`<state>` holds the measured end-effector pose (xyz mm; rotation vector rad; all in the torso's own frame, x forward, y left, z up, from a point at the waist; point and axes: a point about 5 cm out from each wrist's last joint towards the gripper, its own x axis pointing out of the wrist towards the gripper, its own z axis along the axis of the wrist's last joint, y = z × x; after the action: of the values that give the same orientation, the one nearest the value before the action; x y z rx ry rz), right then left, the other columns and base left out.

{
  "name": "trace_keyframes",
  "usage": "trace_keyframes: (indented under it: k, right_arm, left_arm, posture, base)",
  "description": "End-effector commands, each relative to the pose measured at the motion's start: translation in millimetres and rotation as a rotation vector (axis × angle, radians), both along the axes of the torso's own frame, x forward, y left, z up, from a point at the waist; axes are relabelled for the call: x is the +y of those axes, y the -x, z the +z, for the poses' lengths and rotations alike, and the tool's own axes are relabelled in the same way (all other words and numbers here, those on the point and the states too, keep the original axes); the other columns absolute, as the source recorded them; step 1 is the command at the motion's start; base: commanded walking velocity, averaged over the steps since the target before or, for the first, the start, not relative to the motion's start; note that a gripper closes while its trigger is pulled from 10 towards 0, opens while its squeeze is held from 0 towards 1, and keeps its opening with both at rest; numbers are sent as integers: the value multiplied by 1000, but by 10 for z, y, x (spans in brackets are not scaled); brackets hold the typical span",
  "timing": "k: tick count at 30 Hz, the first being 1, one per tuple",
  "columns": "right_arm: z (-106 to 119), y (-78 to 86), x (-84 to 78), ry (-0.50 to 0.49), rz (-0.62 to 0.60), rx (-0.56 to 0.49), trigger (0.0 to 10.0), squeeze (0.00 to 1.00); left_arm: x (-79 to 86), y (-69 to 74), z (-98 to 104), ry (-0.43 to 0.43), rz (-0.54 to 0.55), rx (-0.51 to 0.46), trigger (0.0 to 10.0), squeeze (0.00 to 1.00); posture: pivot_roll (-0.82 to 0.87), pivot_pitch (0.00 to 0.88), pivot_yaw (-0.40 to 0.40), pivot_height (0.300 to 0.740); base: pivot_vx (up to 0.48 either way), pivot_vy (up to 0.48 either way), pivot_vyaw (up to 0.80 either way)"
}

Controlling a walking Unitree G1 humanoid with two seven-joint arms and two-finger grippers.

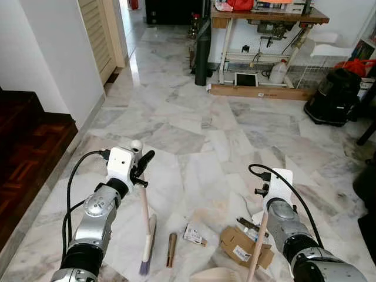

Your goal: Sweep floor

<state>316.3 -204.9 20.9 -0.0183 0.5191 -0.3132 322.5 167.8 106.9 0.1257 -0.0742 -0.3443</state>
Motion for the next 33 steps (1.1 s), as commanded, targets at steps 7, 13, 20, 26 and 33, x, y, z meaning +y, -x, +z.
trace_keyframes:
  k: [7, 13, 20, 26, 33]
  right_arm:
    - [-130, 125, 3, -44, -46, 15, 10000, 0]
    - [-73, 88, 34, -59, -39, -64, 10000, 0]
    - [-26, 59, 65, -75, -31, -119, 10000, 0]
    - [9, 40, 67, -83, -28, -156, 10000, 0]
    - [16, 42, 73, -83, -18, -172, 10000, 0]
  left_arm:
    - [-30, -49, 109, -5, -12, -46, 10000, 0]
    - [-33, -44, 109, -6, -17, -46, 10000, 0]
    - [-41, -43, 114, -8, -23, -48, 10000, 0]
    - [-52, -49, 114, -7, -26, -47, 10000, 0]
    - [-72, -57, 114, -3, -32, -47, 10000, 0]
  posture:
    - [42, 0, -23, 740]
    - [42, 1, -23, 740]
    - [40, 6, -21, 740]
    - [34, 4, -21, 740]
    - [30, 0, -23, 740]
  base:
    - [0, 0, 0]
    - [0, 0, 0]
    - [0, 0, 0]
    - [0, 0, 0]
    - [0, 0, 0]
